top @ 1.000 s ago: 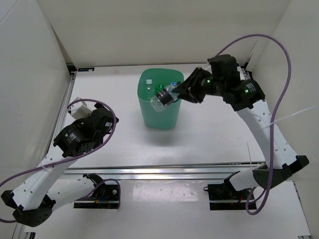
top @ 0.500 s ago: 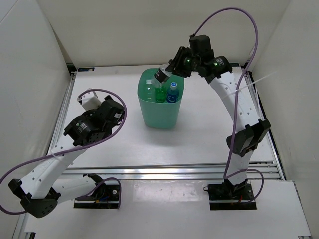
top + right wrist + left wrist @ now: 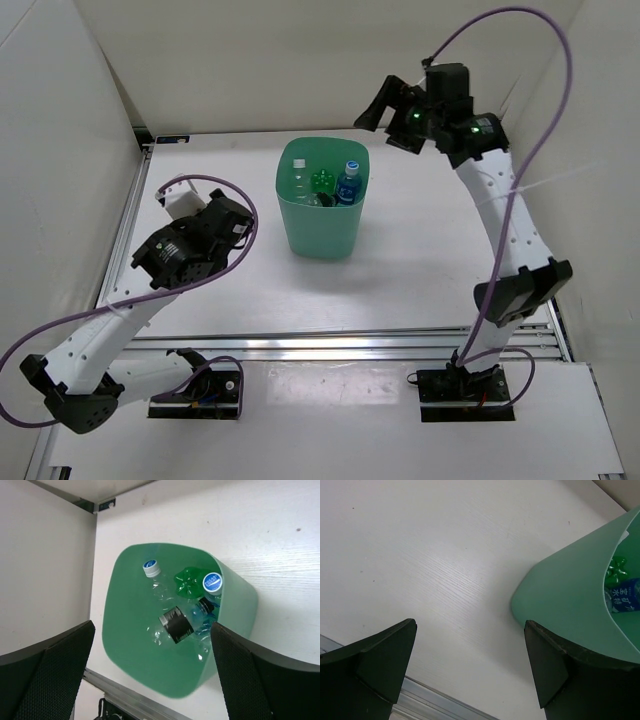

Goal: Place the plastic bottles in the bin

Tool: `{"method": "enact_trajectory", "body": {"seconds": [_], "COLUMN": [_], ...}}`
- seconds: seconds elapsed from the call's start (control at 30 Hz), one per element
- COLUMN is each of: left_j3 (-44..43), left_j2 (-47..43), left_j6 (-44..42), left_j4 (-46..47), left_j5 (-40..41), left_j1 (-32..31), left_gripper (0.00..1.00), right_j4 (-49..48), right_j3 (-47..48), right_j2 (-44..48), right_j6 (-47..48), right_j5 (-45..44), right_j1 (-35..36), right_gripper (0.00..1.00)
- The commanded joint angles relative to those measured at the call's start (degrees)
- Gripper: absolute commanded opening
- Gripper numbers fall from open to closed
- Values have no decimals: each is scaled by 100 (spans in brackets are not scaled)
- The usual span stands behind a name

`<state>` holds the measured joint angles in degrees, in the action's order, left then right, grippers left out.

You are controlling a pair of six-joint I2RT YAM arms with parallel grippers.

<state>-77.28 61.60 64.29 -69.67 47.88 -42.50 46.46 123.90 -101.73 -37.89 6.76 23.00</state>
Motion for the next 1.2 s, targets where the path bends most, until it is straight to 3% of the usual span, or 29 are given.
{"method": "enact_trajectory", "body": {"seconds": [0.0,0.4,0.87,0.97,1.03,1.17], "left_j3": [-112,-7,1381,1574,1575,1803], "left_j2": [10,62,202,711,1256,1846], "left_j6": [-48,66,66,670,2047,2613], "left_j4": [-82,-346,164,-273,-966,-1189], "left_j5": [284,819,3218,3561,3746,3808], "left_j1": [14,66,242,417,566,848], "left_gripper": [100,100,100,100,100,100], "right_j4": [-102,478,918,1058,1111,1173], "right_j3": [-329,-1138,-2334,-2387,-2440,-2791], "right_j2": [645,1085,2079,2193,2315,2474], "right_j6": [282,484,941,941,994,994], "right_j5": [395,1538,432,133,-131,-490], "right_j1": [-357,-1306,-1720,-1720,-1720,-1720], "right_gripper": [100,100,100,100,100,100]}}
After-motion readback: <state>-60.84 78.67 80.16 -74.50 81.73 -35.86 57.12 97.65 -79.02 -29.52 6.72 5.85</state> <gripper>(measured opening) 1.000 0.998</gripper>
